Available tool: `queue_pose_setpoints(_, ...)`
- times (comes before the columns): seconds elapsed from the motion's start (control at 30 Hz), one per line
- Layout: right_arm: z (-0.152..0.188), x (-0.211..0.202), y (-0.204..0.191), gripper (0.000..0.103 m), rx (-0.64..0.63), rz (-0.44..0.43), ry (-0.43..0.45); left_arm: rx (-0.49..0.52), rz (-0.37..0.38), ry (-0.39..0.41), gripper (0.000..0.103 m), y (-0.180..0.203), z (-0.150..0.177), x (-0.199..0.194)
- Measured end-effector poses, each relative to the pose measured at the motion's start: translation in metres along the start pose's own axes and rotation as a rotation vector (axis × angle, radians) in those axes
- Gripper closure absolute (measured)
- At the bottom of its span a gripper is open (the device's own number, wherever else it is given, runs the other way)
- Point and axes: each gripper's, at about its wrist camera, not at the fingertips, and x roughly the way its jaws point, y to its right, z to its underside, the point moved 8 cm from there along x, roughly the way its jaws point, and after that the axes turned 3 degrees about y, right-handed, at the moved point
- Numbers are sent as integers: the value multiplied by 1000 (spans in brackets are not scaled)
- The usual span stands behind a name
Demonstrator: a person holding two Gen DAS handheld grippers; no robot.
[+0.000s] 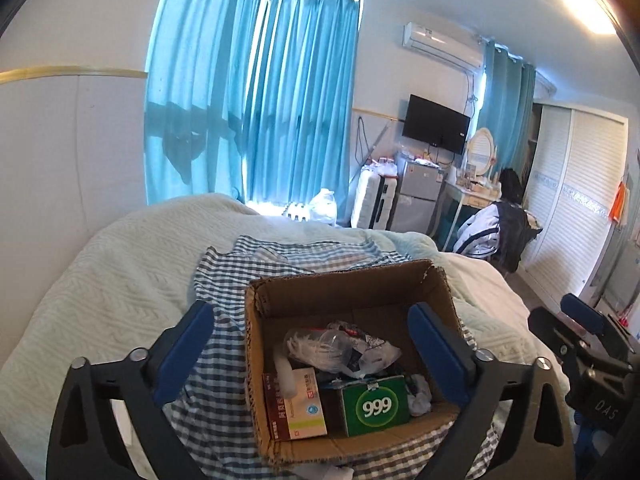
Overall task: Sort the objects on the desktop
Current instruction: 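Move both tools back down toward the remaining items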
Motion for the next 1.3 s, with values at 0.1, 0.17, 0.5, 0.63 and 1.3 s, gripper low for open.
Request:
queue_pose_setpoints(0.1,8,-10,4,13,-2,6,-7,-1,-7,-5,0,-1,7,-9)
queue_pose_setpoints(0.17,15,-17,7,10,-1,12,-12,-1,-12,-18,0,-2,14,-12)
queue_pose_setpoints(0.5,63,-31,22,5,-11,24,-83,26,3,-140,0,12,77,-17)
queue_pose_setpoints(0.63,84,-34,30,5,7,24,-117,22,15,-193,0,20,104,-17)
queue_pose_setpoints(1.3,199,-41,42,5,21,24,-327,99,75,-542,0,56,254,-5)
